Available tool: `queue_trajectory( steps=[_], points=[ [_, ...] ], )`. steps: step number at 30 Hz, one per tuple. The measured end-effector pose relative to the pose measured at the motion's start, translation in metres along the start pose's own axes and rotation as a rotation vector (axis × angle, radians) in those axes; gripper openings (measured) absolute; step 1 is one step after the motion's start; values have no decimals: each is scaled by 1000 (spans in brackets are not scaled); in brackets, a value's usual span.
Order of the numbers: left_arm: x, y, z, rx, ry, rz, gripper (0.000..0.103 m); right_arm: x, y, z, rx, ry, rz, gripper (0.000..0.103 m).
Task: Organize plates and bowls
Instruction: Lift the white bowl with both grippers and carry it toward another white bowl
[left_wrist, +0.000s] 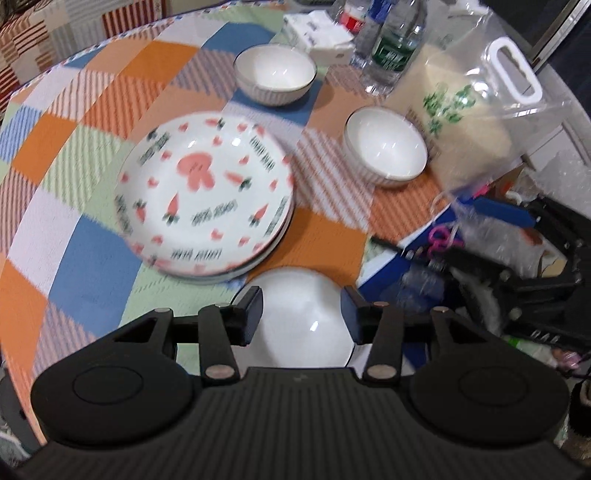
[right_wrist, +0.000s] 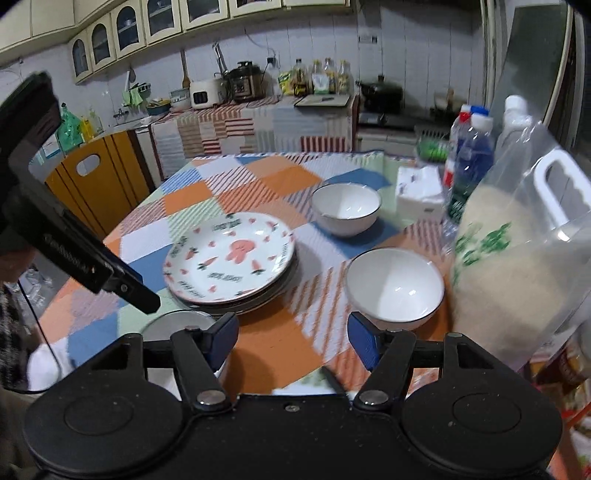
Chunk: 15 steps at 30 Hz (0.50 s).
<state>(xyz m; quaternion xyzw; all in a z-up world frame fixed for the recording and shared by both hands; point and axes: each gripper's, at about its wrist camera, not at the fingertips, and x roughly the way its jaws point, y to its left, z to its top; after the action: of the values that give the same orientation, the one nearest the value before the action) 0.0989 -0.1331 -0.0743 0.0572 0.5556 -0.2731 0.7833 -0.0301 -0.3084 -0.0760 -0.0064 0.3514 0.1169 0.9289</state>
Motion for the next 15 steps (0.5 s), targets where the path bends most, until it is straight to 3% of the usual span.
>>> queue_trajectory(
  steps=[4,10,15],
  points=[
    [7,-12,19,9,-51,-24,52,13,-15,-5,-23,-17,-34,92],
    [28,-31,39,20,-106,-76,54,47,-37,-12,-42,7,-124,93],
    [53,-46,52,56,-157,-49,55,70,-54,-15,-5,45,-123,93]
  ],
)
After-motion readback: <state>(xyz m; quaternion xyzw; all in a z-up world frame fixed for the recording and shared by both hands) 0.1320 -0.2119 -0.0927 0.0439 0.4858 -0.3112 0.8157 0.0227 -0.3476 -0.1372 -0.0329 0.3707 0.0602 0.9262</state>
